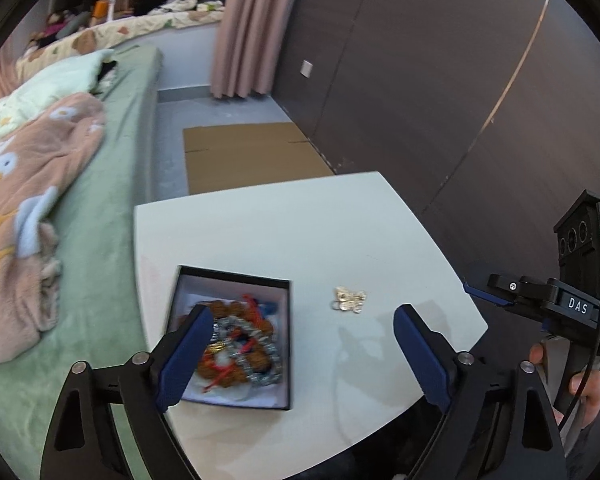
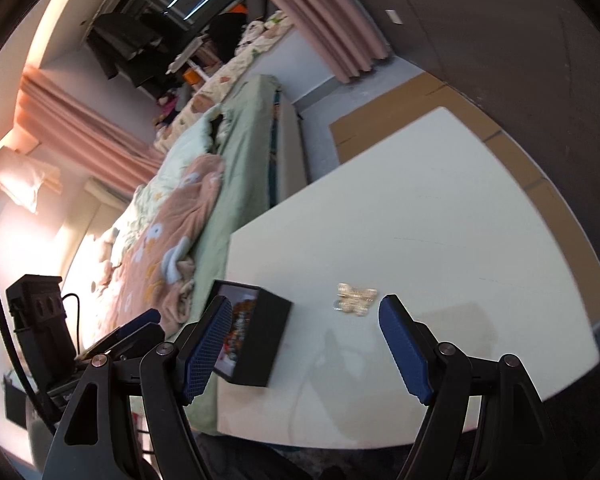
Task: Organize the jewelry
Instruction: 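Move the left tool to the gold butterfly pendant and close on it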
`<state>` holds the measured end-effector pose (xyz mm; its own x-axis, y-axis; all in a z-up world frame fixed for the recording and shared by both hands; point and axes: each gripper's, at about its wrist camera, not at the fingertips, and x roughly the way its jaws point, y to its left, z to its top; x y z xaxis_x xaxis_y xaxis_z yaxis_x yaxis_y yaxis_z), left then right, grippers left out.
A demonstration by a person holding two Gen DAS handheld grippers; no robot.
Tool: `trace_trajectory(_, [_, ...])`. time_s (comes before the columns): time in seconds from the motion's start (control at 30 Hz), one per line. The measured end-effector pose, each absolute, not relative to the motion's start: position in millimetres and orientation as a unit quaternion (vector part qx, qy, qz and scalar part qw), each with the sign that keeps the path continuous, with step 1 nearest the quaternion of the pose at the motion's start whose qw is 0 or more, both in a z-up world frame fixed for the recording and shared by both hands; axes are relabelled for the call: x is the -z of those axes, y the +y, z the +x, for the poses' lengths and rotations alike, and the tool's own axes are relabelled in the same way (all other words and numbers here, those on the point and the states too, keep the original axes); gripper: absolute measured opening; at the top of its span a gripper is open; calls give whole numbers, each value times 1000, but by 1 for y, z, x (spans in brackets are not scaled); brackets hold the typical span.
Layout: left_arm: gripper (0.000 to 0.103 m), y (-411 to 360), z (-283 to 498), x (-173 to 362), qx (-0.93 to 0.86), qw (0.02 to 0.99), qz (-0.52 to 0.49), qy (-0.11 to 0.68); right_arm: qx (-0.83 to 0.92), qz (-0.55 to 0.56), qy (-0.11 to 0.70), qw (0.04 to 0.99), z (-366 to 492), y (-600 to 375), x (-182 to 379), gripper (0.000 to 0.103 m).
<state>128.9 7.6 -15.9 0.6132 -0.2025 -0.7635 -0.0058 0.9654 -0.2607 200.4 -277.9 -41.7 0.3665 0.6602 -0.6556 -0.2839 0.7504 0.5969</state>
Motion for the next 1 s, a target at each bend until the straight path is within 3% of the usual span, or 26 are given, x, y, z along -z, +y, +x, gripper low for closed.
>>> trace_trajectory(0.3, [88, -37, 158, 32, 82, 876, -101, 464, -267, 199, 504, 797, 206, -313, 53, 78])
trace_trajectory(0.4, [88, -51, 169, 40, 89, 868, -95, 479, -263, 207, 511, 792, 206, -320, 57, 97])
trace_trajectory(0.6, [88, -67, 190, 56, 88, 856, -81, 504, -240, 214, 537, 780, 212, -334, 71, 97])
trace_trajectory(0.67, [84, -74, 197, 62, 88, 851, -73, 512, -234, 216, 532, 784, 212, -338, 71, 103])
trace_trajectory(1.0, [75, -94, 224, 96, 83, 826, -44, 556, -208, 248, 544, 774, 218, -354, 86, 103])
